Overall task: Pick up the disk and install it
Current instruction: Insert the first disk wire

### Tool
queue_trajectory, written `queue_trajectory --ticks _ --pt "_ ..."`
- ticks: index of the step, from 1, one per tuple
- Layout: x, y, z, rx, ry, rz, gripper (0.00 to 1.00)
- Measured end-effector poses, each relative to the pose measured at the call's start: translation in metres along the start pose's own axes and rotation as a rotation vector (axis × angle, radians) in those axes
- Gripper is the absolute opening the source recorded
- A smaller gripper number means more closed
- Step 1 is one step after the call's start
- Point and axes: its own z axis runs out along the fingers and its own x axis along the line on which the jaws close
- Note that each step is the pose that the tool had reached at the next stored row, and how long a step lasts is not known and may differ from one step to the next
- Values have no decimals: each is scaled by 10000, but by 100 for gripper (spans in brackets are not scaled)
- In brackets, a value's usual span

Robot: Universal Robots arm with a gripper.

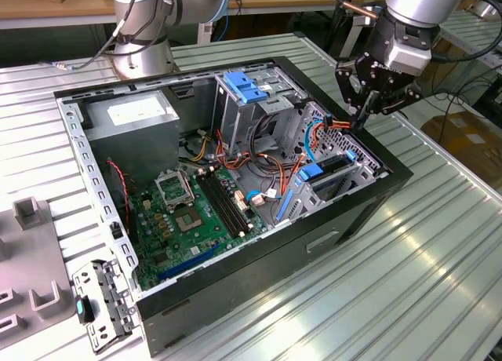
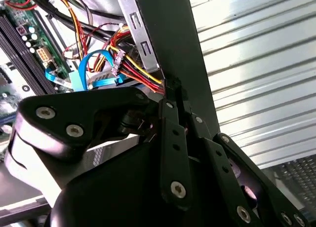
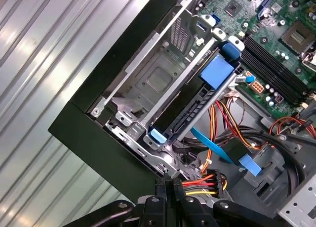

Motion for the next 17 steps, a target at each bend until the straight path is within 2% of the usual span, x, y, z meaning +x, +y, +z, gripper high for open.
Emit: queue_trajectory --ticks 7,9,11,14,16,17 --pt "0 0 1 -12 6 192 17" --pt "0 0 1 -43 23 702 17" --pt "-5 5 -1 -59 32 949 17" --pt "-58 77 -5 -61 32 975 17" --pt "-74 100 -7 -61 31 997 17" --pt "-74 100 -6 -74 38 1210 17"
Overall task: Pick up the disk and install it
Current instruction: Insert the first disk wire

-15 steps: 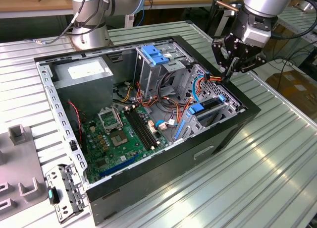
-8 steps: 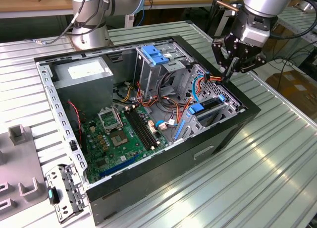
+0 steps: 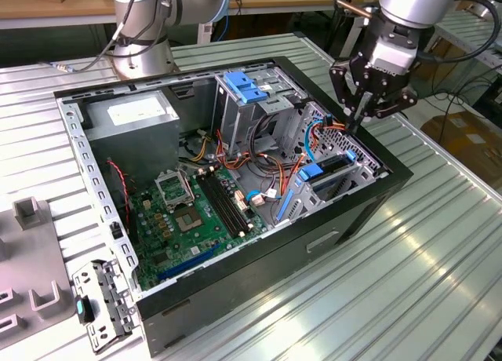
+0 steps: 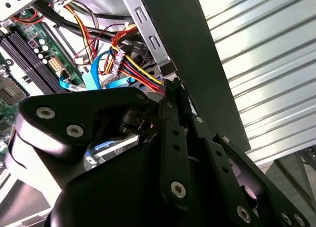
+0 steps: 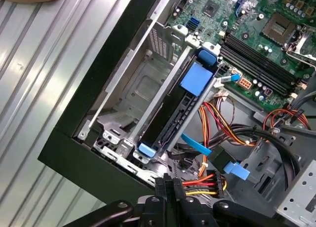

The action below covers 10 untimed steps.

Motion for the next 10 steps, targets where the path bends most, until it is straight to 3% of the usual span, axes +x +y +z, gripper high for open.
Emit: queue_trajectory --ticks 4,10 --pt "0 0 0 -44 24 706 17" --pt "0 0 2 -143 76 2330 17"
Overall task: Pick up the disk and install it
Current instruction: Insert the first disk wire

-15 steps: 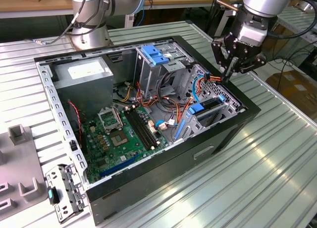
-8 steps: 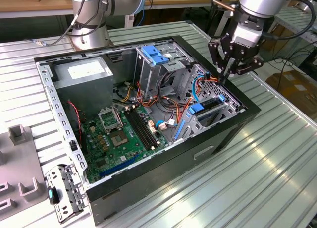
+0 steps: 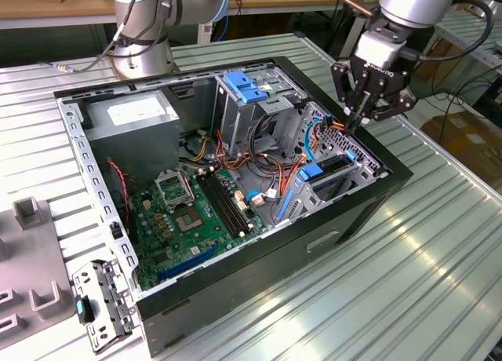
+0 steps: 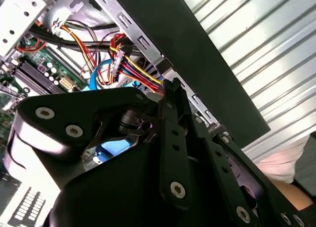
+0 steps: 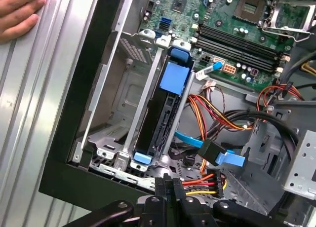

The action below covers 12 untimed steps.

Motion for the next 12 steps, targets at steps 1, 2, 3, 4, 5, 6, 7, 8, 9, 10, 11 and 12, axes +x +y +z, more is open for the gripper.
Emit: queue_trajectory --ticks 1,2,3,4,5,6,7,8,9,10,11,12 --pt "0 0 0 -10 5 167 17" --pt "0 0 1 -21 11 346 17" --pt "0 0 1 -31 17 514 17" --pt "0 0 1 -40 21 665 17" --pt "0 0 2 -64 33 1049 17" --pt "0 0 2 -78 40 1278 17" --pt "0 0 2 -88 46 1441 17" --pt "0 0 3 -105 54 1718 17" --pt "0 0 3 -114 59 1867 17" --pt "0 0 3 -119 61 1961 17" --pt "-3 6 2 -122 64 2006 17" --pt "-5 13 2 -123 64 2007 17"
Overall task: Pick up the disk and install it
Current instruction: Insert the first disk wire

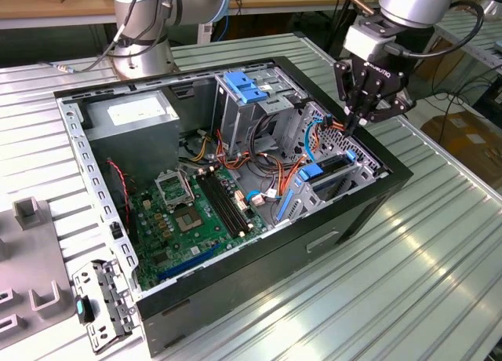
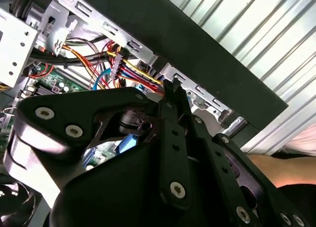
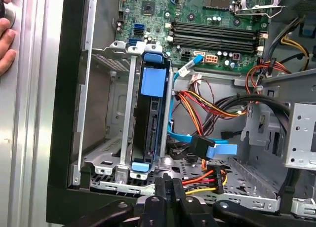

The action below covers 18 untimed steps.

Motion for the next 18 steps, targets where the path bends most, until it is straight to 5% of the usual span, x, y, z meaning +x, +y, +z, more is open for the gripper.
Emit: queue_trajectory --ticks 5,9,18 --pt "-4 49 1 -2 0 38 17" --pt "-5 51 8 -70 37 1151 17" --pt "-6 56 9 -71 37 1164 17"
